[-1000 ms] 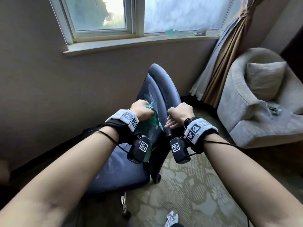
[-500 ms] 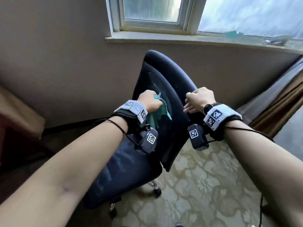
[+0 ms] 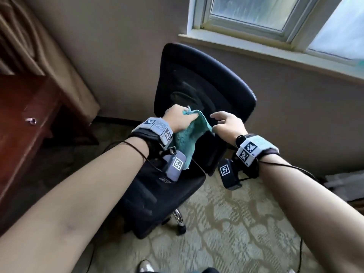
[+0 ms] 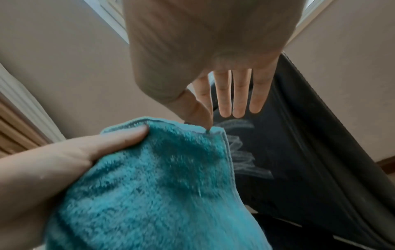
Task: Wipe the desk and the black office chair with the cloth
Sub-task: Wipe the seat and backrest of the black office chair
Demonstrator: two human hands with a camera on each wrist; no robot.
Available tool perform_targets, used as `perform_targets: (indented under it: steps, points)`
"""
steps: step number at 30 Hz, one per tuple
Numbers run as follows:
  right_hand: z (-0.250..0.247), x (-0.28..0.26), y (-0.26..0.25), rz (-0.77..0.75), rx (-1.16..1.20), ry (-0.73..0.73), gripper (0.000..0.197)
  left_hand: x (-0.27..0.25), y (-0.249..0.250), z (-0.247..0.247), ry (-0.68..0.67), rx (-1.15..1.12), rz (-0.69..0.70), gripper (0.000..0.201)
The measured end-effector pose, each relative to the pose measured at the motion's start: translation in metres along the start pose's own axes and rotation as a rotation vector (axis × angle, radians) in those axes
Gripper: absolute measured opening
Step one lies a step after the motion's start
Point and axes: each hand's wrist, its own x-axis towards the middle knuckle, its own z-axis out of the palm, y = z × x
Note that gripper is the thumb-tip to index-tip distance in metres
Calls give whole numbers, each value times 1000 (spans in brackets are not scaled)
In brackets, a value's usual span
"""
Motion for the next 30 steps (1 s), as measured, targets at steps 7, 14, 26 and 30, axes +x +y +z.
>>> perform_targets:
  steps: [7, 14, 26, 30]
  points:
    - [47, 24, -17, -11, -152, -24, 62, 3, -36, -22, 17, -55, -23, 50]
    - [59, 65, 3, 268, -171, 34, 46, 23, -64, -43, 77, 11, -79, 53]
    - [53, 227, -11, 64, -125, -240, 87, 143, -31, -17, 263, -38, -273, 52]
    - [65, 253, -29, 4, -70, -376, 107, 155, -27, -16, 376, -84, -383, 50]
